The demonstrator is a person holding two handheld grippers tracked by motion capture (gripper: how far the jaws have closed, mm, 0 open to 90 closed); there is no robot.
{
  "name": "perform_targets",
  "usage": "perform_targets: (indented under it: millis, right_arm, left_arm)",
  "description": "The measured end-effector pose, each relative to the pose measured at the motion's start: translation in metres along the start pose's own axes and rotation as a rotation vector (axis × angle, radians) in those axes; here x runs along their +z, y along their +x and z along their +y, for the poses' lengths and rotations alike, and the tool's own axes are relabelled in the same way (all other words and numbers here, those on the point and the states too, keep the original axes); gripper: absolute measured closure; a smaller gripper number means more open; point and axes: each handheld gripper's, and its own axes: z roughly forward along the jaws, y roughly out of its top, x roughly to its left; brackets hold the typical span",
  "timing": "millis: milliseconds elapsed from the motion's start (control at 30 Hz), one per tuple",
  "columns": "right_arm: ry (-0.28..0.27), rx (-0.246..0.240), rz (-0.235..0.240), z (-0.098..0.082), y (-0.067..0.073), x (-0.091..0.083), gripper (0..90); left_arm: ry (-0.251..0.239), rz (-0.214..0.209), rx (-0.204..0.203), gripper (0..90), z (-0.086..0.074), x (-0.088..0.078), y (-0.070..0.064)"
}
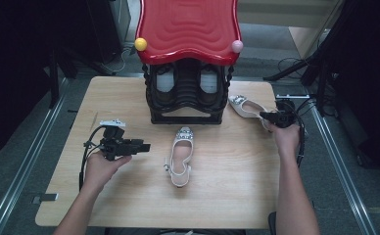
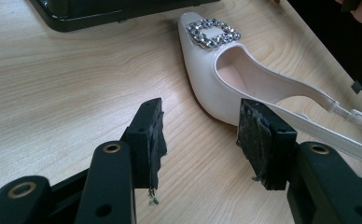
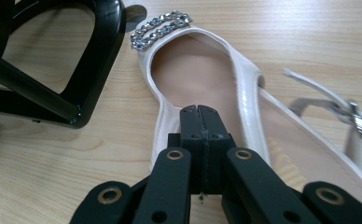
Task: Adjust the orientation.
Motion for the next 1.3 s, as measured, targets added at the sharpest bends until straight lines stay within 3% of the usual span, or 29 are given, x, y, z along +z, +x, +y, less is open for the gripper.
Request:
perform_targets:
  millis: [67,100,367,633,733,800,833,867,1000,1300]
  right_arm:
    - [-0.006,0.011,0.012,-0.002,-0.004,-0.003,90.0]
    - [-0.007,0.036,0.041,-0.005,-0.009,-0.004,90.0]
    - [-0.022,0.092,0.107,-0.009,-0.011,-0.002,90.0]
    - [-0.007,0.054,0.118,-0.008,0.005,0.003,90.0]
    - [-0.008,0.021,0.069,-0.005,0.011,-0.001,90.0]
    - [-0.027,0.013,0.043,-0.003,0.012,-0.008,90.0]
    - [-0.027,0.013,0.043,-0.003,0.012,-0.008,90.0]
    - [-0.075,0.001,0.04,0.0,0.012,-0.019,89.9]
    - [-0.113,-0.027,0.045,0.004,0.015,-0.027,84.2]
    - [-0.101,-0.055,0.046,0.008,0.026,-0.012,73.8]
  left_arm:
    - [-0.008,-0.005,-0.005,50.8,0.0,0.001,0.0]
    - [-0.003,-0.002,-0.003,50.8,0.001,0.002,0.0]
    - [0.003,-0.006,0.004,50.9,0.004,0.004,0.0]
    - [0.004,-0.007,0.007,50.9,0.005,0.005,-0.001]
    - [0.003,-0.006,0.006,50.9,0.005,0.005,0.0]
    - [0.004,-0.004,0.006,50.9,0.005,0.004,0.0]
    - [0.004,-0.004,0.006,50.9,0.005,0.004,0.0]
    - [0.009,-0.002,0.006,50.9,0.005,0.005,0.0]
    - [0.018,0.001,0.011,50.7,0.003,0.004,0.001]
    - [0.017,0.011,0.002,50.2,-0.002,0.001,0.002]
